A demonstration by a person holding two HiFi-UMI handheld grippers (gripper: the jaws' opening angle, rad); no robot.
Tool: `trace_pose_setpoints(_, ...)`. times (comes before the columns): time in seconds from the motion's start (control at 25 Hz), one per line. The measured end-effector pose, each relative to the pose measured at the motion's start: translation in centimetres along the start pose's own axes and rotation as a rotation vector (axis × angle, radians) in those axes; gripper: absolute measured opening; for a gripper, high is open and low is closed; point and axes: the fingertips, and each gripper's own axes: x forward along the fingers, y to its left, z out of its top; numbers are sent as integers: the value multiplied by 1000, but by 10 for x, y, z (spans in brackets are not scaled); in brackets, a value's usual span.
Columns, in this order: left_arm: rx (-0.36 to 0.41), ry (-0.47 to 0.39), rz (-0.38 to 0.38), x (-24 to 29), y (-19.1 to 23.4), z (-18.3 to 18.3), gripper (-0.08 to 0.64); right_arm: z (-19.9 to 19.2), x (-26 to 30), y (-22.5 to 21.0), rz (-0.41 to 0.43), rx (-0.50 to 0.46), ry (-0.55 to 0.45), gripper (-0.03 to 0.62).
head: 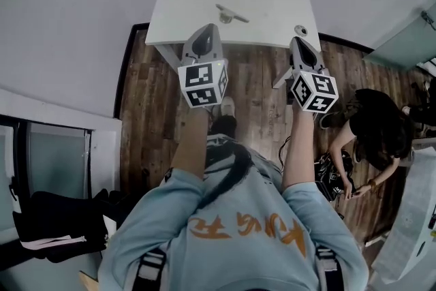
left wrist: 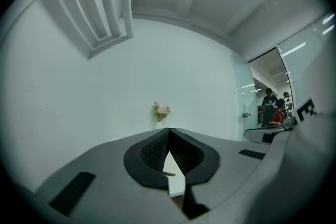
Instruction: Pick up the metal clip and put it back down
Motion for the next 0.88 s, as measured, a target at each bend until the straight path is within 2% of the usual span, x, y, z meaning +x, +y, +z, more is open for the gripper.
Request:
trace_pose_setpoints(0.08,-9,-1,-17,33,6,10,25,5,34,-13,4,13,-1,12)
trace_pose_setpoints(0.2,43,11,-32,82,17,22,25,8,86,-21,23,48,-4,12)
trace_pose_setpoints(0.32,102,87,-31,120,36,5,25,-8,131,-15,52,92,23,12)
trace_pose_setpoints(0.44,132,155,-62,166,51,-23,25,-30,181,-27,51,124,63,12)
trace_pose_setpoints(0.64,70,255,-175,215,59,-65,25,-58,230,-63,6,138,144,12)
trace_pose_setpoints(0.76,38,274,-179,239,57,-82,25,-56,241,-88,-37,122,165,12)
trace_pose_setpoints(0.88,25,278,-177,258,55,-92,25,-64,250,-98,-39,114,195,12)
